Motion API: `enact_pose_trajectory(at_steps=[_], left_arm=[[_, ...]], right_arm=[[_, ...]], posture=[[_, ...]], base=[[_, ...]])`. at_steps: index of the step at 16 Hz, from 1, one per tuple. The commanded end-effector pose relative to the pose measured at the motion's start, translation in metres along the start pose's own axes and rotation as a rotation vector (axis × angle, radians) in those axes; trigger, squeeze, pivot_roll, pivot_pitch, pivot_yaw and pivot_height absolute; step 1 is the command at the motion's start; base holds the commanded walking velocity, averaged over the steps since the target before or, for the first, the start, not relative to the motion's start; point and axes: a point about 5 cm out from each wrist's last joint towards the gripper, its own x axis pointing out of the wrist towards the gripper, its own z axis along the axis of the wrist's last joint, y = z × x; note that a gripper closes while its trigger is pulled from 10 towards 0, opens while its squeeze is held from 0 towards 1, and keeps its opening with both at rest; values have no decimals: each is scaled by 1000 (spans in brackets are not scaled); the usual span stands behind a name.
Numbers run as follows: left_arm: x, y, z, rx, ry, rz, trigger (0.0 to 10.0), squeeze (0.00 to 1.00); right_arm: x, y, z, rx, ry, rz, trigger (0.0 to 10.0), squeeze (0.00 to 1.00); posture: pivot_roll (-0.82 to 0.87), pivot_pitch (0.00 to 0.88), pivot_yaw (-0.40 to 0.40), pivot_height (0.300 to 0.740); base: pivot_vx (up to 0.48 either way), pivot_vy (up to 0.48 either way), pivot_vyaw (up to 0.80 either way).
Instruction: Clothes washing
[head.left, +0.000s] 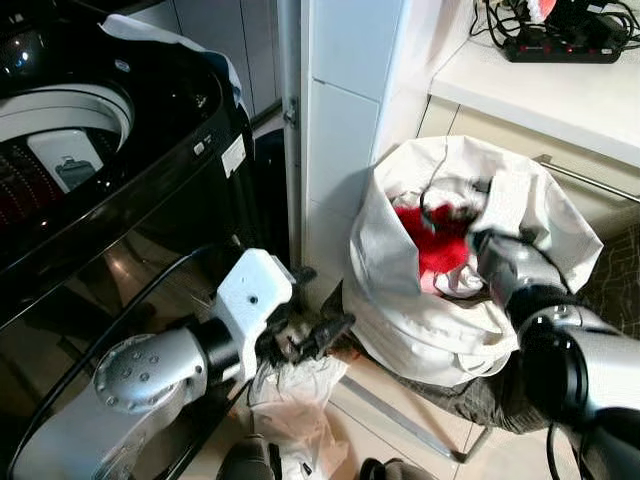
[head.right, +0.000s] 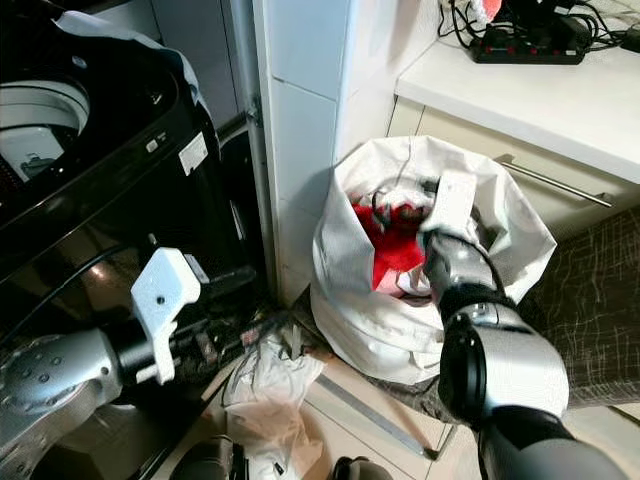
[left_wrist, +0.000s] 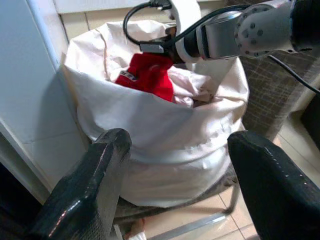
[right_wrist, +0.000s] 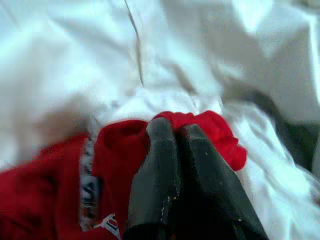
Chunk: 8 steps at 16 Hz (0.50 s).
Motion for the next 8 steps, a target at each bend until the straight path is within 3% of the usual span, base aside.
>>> enact_pose_trajectory(at_steps=[1, 5, 8], left_arm=[[1, 3, 1, 18, -11, 9, 10000, 0], [9, 25, 4, 49, -71, 108, 10000, 0], [24, 50, 12, 29, -141, 257, 10000, 0]], right_arm=[[1, 0, 16, 30, -72, -7, 0, 0], [-2, 14, 70, 132, -307, 81, 0, 0], [-16, 22, 133, 179, -531, 225, 0, 0]], posture=[[215, 38, -10, 740], [170, 0, -13, 740], [141, 0, -9, 740]], base=[[0, 0, 0], [0, 0, 0], [0, 0, 0]])
